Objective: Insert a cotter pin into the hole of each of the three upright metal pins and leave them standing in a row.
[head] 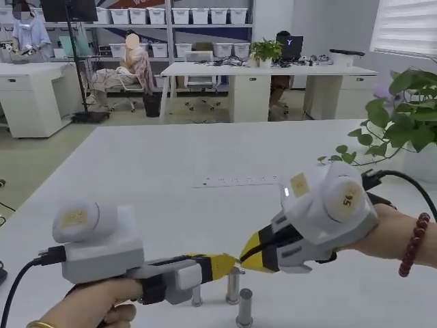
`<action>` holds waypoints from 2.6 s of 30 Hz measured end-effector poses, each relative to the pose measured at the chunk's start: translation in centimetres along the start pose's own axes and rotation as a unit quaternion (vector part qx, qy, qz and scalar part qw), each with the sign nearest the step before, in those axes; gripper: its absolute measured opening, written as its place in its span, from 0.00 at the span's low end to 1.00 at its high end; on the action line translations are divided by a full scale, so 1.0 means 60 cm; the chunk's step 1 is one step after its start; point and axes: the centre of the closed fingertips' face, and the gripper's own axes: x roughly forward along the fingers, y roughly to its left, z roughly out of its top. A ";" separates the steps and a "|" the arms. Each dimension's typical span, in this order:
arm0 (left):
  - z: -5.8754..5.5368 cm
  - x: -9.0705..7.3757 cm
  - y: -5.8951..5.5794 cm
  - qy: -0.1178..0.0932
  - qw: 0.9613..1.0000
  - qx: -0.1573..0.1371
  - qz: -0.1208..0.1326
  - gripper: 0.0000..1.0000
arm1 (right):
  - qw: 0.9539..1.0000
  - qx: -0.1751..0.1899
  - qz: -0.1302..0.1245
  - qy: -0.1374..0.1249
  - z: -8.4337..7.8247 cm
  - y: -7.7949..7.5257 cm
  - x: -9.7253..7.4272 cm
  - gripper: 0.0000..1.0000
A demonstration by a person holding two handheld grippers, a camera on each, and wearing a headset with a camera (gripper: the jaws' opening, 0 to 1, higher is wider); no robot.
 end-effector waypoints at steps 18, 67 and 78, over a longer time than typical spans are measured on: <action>-0.017 0.013 -0.008 0.023 0.999 -0.025 -0.011 0.03 | 1.000 -0.019 0.007 0.004 0.004 0.014 0.004 0.03; -0.036 -0.016 -0.015 0.050 0.992 0.113 -0.040 0.00 | 0.960 0.252 0.091 -0.081 0.003 0.046 -0.006 0.16; -0.050 -0.019 -0.047 0.065 0.980 0.166 -0.087 0.00 | 0.958 0.240 0.131 -0.089 0.003 0.073 -0.005 0.15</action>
